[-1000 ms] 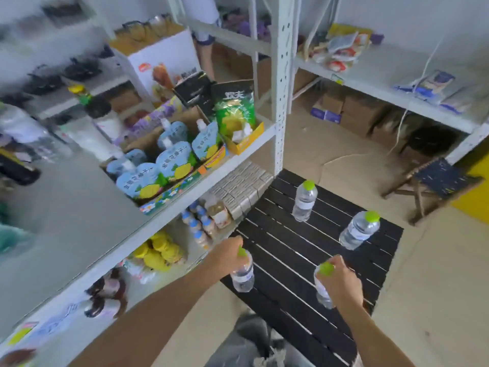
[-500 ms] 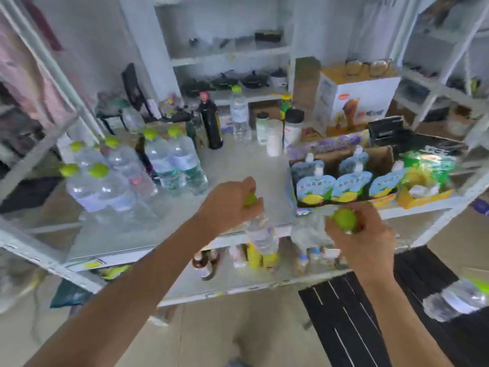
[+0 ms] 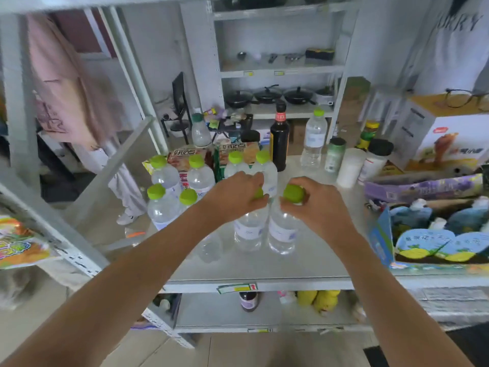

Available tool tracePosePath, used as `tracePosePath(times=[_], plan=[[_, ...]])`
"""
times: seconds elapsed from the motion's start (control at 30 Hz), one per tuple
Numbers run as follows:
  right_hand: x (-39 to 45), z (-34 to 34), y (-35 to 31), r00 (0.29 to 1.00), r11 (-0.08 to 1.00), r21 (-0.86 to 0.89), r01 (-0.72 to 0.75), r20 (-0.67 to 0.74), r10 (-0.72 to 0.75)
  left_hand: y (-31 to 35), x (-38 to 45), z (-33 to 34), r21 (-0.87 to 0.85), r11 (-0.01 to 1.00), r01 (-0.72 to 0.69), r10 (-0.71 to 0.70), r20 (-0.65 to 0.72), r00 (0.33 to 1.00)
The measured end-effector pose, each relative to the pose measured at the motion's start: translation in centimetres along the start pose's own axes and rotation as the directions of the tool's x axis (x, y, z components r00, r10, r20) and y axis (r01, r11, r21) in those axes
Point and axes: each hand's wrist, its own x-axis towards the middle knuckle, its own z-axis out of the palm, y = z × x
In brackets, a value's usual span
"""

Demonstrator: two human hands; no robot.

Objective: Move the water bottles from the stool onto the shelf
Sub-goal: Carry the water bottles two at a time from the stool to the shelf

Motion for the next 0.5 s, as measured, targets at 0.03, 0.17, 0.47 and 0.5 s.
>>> tracePosePath(times=[0.03,0.17,0.47,0.5], plan=[[0.6,0.7,-0.3,0.999,1.000,-0.002,-0.011,0.045,0.011,-0.7,0.2,0.2,0.034,0.999,0.011,-0.012,0.023,1.000],[2.5,3.1,-0.4,0.987,0.997,-0.068,-0.029,0.156,0.039,-3.5,1.0,0.1,0.035,0.996,0.081,-0.084,0.103,0.991],[4.9,5.9,-0.4,0.992,0.997,0.035,-0.070,0.111,0.066,-5.8,1.8,0.4,-0.034,0.994,0.107,-0.103,0.097,0.990],[4.9,6.2,-0.4,0.993,0.998,0.020,-0.065,0.098,0.063,-6.1,1.9,0.2,-0.011,0.993,0.113,-0.112,0.108,0.988]])
